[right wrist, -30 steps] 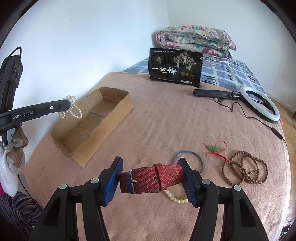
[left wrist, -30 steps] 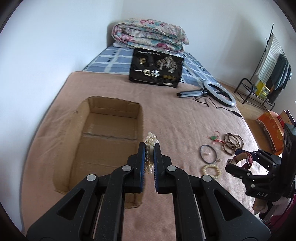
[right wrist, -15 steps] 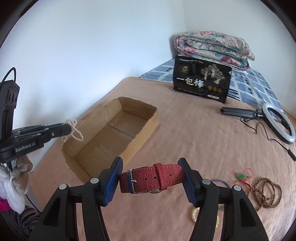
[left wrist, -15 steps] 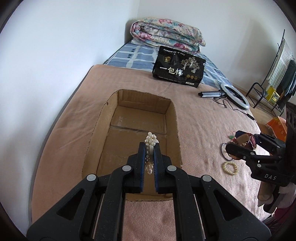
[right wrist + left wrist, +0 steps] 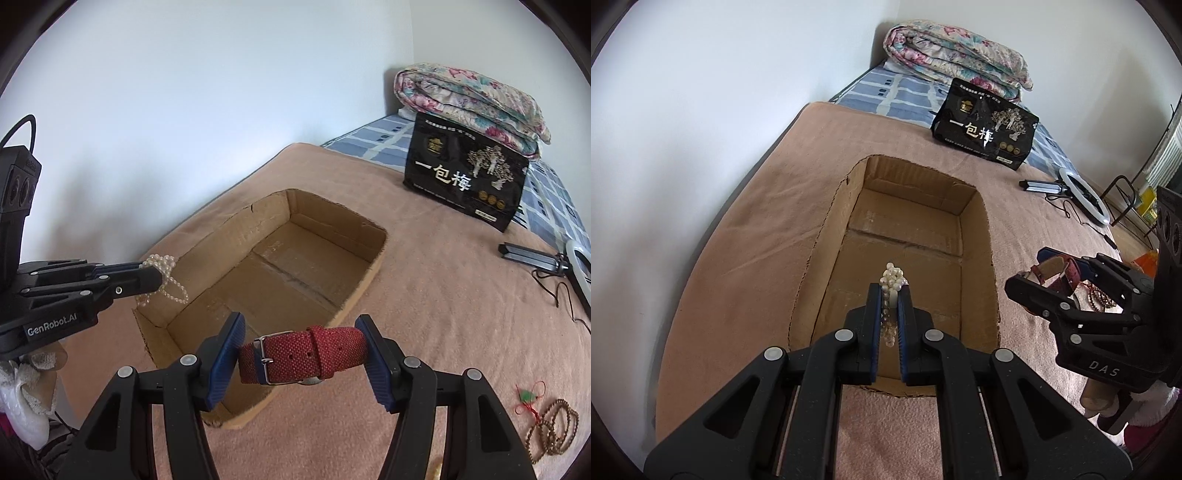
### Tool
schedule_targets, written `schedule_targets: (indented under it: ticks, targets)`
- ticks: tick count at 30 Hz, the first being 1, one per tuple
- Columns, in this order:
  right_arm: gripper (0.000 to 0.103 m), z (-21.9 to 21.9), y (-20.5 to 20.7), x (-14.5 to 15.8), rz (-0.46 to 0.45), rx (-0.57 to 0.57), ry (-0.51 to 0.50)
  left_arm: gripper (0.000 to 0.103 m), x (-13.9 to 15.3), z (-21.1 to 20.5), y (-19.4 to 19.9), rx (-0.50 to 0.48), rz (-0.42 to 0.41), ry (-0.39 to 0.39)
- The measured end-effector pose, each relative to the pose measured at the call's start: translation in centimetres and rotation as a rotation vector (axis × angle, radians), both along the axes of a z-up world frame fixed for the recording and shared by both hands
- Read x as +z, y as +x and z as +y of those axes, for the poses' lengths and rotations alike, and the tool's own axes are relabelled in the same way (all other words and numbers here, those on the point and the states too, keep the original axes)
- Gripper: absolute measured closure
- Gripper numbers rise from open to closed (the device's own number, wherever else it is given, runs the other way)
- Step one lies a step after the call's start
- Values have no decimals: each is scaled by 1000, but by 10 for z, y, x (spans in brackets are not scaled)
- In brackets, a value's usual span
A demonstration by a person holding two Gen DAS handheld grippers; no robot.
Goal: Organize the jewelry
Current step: 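Carry both items into the cardboard box and open both tools, then move both tools back toward the remaining jewelry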
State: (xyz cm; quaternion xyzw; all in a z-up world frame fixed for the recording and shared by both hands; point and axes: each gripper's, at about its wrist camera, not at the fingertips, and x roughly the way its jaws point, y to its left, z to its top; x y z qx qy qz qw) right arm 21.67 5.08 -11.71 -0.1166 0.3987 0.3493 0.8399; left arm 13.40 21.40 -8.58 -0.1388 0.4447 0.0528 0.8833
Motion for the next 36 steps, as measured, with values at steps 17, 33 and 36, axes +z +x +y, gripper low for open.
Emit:
schedule_targets:
  ticks: [17,33,36]
  targets:
    - [7,15,5,-1,-4,11,15,85,-5,10,2,42,35,-6]
    - [5,-17,7,3,3,-57,19,56,-3,10,3,65,13,18]
    - [5,-28,7,5,2,-75,22,56,-1,4,4,58,4,21]
